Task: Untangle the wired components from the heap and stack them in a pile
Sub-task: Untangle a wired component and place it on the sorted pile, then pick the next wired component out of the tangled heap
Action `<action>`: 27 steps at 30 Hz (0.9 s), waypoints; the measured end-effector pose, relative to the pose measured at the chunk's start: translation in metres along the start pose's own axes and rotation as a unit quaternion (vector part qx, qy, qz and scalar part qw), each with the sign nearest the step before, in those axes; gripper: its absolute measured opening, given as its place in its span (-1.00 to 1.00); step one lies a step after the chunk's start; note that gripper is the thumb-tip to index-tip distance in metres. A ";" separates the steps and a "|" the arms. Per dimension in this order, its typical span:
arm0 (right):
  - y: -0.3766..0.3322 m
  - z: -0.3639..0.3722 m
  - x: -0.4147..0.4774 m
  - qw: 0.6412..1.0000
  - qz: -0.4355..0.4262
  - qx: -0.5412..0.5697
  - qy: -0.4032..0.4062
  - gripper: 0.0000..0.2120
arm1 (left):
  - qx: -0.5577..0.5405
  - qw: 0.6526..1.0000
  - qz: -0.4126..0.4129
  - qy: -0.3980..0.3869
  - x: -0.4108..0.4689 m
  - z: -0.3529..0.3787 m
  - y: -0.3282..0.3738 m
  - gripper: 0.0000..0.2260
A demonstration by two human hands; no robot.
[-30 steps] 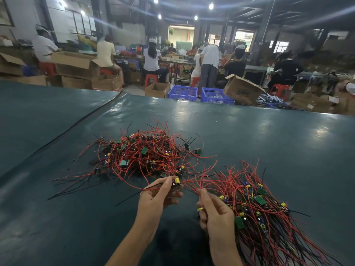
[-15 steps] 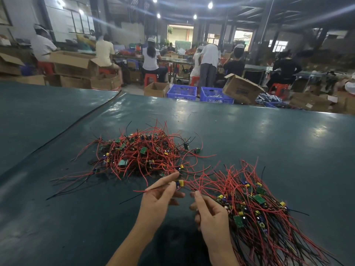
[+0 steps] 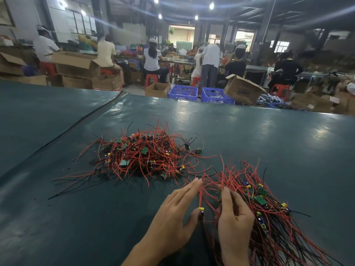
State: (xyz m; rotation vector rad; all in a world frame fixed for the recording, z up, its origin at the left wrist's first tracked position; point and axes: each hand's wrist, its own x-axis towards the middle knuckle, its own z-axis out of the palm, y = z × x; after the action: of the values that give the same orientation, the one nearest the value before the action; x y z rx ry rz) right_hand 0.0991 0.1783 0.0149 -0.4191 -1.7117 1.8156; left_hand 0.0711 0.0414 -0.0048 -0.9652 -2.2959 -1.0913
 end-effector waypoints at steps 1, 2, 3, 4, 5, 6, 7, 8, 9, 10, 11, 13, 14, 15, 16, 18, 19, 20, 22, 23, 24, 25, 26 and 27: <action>0.002 -0.003 0.002 0.999 -0.027 -0.046 0.010 -0.79 | 0.010 1.000 -0.022 0.002 0.000 0.000 -0.003 -0.42; 0.004 -0.007 0.004 0.993 -0.057 -0.104 0.012 -0.80 | 0.030 0.998 -0.049 0.003 -0.001 0.000 -0.006 -0.44; 0.006 -0.011 0.006 0.981 -0.079 -0.176 0.008 -0.84 | 0.057 0.995 -0.082 0.003 -0.001 -0.001 -0.011 -0.45; 0.007 -0.014 0.007 0.964 -0.083 -0.252 0.000 -0.88 | 0.087 0.989 -0.120 0.001 -0.002 -0.002 -0.016 -0.46; 0.009 -0.015 0.008 0.944 -0.075 -0.320 -0.009 -0.87 | 0.112 0.980 -0.162 0.000 -0.002 -0.004 -0.022 -0.47; 0.012 -0.017 0.009 0.927 -0.062 -0.369 -0.019 -0.83 | 0.132 0.970 -0.204 -0.003 -0.003 -0.006 -0.029 -0.48; 0.013 -0.017 0.009 0.917 -0.053 -0.393 -0.029 -0.80 | 0.153 0.958 -0.244 -0.011 -0.004 -0.009 -0.036 -0.47; 0.014 -0.016 0.008 0.916 -0.048 -0.396 -0.038 -0.78 | 0.177 0.943 -0.280 -0.027 -0.005 -0.012 -0.042 -0.46; 0.015 -0.015 0.007 0.920 -0.048 -0.386 -0.049 -0.79 | 0.198 0.928 -0.310 -0.048 -0.006 -0.015 -0.049 -0.44; 0.015 -0.013 0.006 0.927 -0.051 -0.367 -0.062 -0.82 | 0.212 0.917 -0.332 -0.070 -0.007 -0.017 -0.054 -0.43; 0.015 -0.010 0.005 0.936 -0.053 -0.340 -0.077 -0.84 | 0.217 0.910 -0.343 -0.089 -0.008 -0.019 -0.059 -0.43; 0.016 -0.005 0.002 0.954 -0.049 -0.274 -0.109 -0.92 | 0.226 0.906 -0.338 -0.119 -0.009 -0.018 -0.063 -0.46; 0.016 -0.003 0.000 0.959 -0.050 -0.249 -0.125 -0.90 | 0.233 0.905 -0.330 -0.130 -0.009 -0.017 -0.063 -0.48; 0.017 -0.002 -0.002 0.960 -0.057 -0.235 -0.139 -0.84 | 0.240 0.904 -0.326 -0.136 -0.010 -0.015 -0.063 -0.49; 0.018 -0.001 -0.003 0.959 -0.068 -0.228 -0.151 -0.81 | 0.245 0.903 -0.326 -0.135 -0.010 -0.015 -0.063 -0.49; 0.020 0.002 -0.006 0.955 -0.084 -0.225 -0.172 -0.82 | 0.249 0.899 -0.339 -0.122 -0.010 -0.017 -0.066 -0.44; 0.021 0.003 -0.007 0.953 -0.087 -0.226 -0.181 -0.83 | 0.251 0.896 -0.347 -0.119 -0.009 -0.020 -0.069 -0.42; 0.023 0.004 -0.008 0.952 -0.087 -0.226 -0.189 -0.83 | 0.255 0.892 -0.353 -0.120 -0.008 -0.023 -0.072 -0.41; 0.026 0.006 -0.010 0.949 -0.087 -0.228 -0.202 -0.82 | 0.274 0.883 -0.360 -0.130 -0.007 -0.028 -0.079 -0.43; 0.028 0.007 -0.010 0.948 -0.087 -0.229 -0.205 -0.81 | 0.282 0.879 -0.359 -0.134 -0.006 -0.029 -0.081 -0.45; 0.029 0.007 -0.010 0.947 -0.086 -0.230 -0.207 -0.81 | 0.286 0.879 -0.358 -0.135 -0.005 -0.030 -0.081 -0.47; 0.031 0.007 -0.009 0.947 -0.084 -0.229 -0.207 -0.82 | 0.285 0.880 -0.357 -0.130 -0.005 -0.029 -0.082 -0.48; 0.032 0.007 -0.009 0.948 -0.083 -0.227 -0.207 -0.82 | 0.279 0.883 -0.357 -0.121 -0.004 -0.029 -0.082 -0.48; 0.034 0.007 -0.008 0.949 -0.083 -0.225 -0.204 -0.81 | 0.269 0.887 -0.358 -0.110 -0.005 -0.028 -0.083 -0.48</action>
State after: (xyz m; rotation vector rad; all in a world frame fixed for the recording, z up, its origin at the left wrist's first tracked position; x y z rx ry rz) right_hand 0.0940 0.1681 -0.0188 -0.0697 -2.3824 1.4501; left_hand 0.0154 -0.0200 -0.0320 0.0033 -3.0047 -0.4961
